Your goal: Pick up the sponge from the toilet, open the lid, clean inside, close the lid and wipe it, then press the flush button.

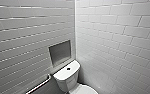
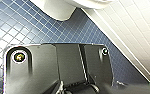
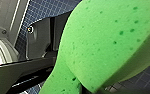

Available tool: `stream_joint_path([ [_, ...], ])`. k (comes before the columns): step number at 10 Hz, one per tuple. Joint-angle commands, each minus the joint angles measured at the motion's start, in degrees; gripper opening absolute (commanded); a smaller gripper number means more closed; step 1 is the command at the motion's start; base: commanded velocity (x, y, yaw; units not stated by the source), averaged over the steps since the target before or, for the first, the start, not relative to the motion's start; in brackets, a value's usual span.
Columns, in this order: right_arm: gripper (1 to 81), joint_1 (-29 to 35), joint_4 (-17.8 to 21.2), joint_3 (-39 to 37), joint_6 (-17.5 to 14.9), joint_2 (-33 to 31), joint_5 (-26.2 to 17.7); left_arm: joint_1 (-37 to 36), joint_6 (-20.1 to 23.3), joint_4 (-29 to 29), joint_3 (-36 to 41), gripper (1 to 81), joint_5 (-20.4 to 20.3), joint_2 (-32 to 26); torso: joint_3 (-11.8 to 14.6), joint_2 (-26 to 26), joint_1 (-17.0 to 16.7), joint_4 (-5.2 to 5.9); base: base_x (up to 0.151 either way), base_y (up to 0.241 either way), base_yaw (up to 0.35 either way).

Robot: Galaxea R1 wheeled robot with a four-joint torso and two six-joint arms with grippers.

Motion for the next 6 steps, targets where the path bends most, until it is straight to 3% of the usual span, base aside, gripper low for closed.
stream_joint_path([
  [1,1.0,0.4,-1.5,-0.2,-0.1,0.1,-2.6,-6.9,-0.1,-3.3,-0.1,81.1,10.7,-1.4,0.0,0.0,0.0,0.0,0.0,0.0,0.0],
  [3,1.0,0.4,-1.6,-0.2,-0.1,0.2,-2.6,-7.9,-0.1,-4.3,-0.1,81.1,11.8,-1.6,-1.5,0.0,0.0,0.0,0.0,0.0,0.0],
  [4,1.0,0.4,-1.5,-0.2,-0.1,0.2,-2.6,-7.9,-0.1,-4.4,-0.1,81.1,11.8,-1.6,-0.4,0.0,0.0,0.0,0.0,0.0,0.0],
  [6,1.0,0.4,-1.5,-0.4,-0.1,0.3,-2.6,-9.1,-0.1,-6.0,-0.1,81.1,11.8,-1.8,-1.1,0.0,0.0,0.0,0.0,0.0,0.0],
])
